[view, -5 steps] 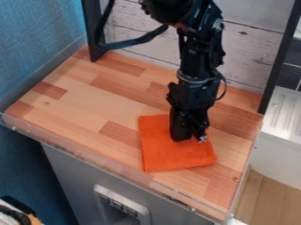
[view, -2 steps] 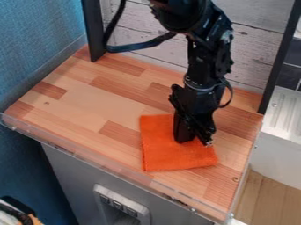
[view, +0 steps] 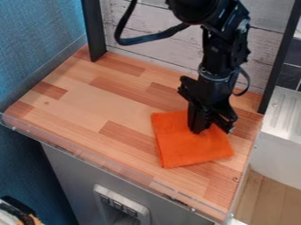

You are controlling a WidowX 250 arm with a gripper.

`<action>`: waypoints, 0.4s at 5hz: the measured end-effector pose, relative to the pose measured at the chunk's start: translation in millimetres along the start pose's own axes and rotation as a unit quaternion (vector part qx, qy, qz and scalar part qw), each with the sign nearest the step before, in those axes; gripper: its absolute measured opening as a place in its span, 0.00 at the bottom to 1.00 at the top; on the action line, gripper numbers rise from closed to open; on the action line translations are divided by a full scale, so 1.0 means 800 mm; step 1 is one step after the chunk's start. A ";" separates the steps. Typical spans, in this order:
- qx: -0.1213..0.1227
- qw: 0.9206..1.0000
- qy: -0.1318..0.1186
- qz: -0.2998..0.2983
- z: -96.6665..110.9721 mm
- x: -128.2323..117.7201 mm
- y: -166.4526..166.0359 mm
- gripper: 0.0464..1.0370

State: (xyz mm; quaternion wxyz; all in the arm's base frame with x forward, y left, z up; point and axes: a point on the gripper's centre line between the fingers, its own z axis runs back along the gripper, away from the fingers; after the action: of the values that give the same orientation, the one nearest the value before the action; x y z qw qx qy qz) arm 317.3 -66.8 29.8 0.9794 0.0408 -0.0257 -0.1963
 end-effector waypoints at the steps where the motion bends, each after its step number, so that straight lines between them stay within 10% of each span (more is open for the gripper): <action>1: -0.012 1.000 -0.012 0.024 -0.001 0.003 -0.005 0.02; 2: -0.034 0.999 -0.010 0.027 -0.008 -0.003 -0.008 0.02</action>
State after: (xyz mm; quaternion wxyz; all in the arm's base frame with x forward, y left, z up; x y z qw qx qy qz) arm 313.0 -71.6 22.9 0.9848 0.0050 -0.0303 -0.1707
